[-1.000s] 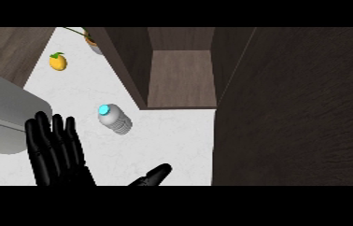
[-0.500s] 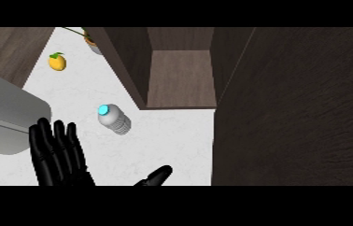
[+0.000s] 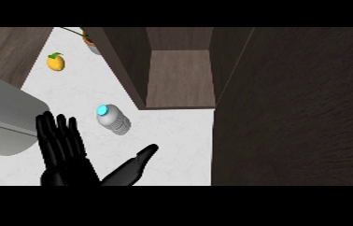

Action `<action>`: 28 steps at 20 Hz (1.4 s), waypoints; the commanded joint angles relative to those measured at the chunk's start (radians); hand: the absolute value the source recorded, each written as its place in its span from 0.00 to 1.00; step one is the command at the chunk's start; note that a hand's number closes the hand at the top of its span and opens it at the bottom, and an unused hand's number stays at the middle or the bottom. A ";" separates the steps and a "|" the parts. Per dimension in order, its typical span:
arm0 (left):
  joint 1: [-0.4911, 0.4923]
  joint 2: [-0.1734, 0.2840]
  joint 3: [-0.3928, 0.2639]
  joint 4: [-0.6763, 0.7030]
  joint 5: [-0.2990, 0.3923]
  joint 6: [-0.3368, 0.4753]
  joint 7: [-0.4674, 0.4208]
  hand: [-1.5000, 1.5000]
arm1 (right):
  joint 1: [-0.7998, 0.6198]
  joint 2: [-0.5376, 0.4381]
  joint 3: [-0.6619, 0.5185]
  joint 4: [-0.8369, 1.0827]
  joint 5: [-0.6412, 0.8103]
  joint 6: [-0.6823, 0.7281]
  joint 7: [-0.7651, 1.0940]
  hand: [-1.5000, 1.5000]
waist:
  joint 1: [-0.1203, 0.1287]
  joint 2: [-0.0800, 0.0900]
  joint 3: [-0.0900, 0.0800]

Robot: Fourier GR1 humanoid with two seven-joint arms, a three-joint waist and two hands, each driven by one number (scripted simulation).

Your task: Pick up the bottled water, place it into the cabinet and close the cabinet

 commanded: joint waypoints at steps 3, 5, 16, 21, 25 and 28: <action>0.026 0.010 0.077 0.068 0.180 0.007 -0.118 0.00 | 0.190 -0.031 -0.058 -0.208 -0.124 0.066 -0.009 0.00 | -0.009 -0.003 0.000; 0.008 0.005 0.128 0.146 0.267 -0.017 -0.199 0.00 | 0.168 0.002 0.003 -0.187 -0.053 0.048 -0.029 0.00 | -0.006 0.000 -0.003; -0.009 -0.037 0.336 0.466 0.673 -0.268 -0.600 0.00 | 0.241 0.001 -0.014 -0.128 -0.038 0.086 -0.148 0.00 | 0.001 0.003 -0.002; -0.002 -0.037 0.464 0.611 0.786 -0.444 -0.749 0.00 | 0.355 -0.011 -0.048 -0.151 -0.051 0.144 -0.228 0.00 | -0.004 0.000 -0.001; -0.083 -0.037 0.462 0.792 0.868 -0.437 -0.890 0.00 | 0.368 -0.018 -0.042 -0.203 -0.070 0.132 -0.186 0.00 | -0.003 0.005 -0.001; -0.141 -0.037 0.476 0.925 0.926 -0.485 -0.969 0.00 | 0.338 -0.017 -0.071 -0.145 -0.067 0.150 -0.231 0.00 | -0.002 0.004 0.000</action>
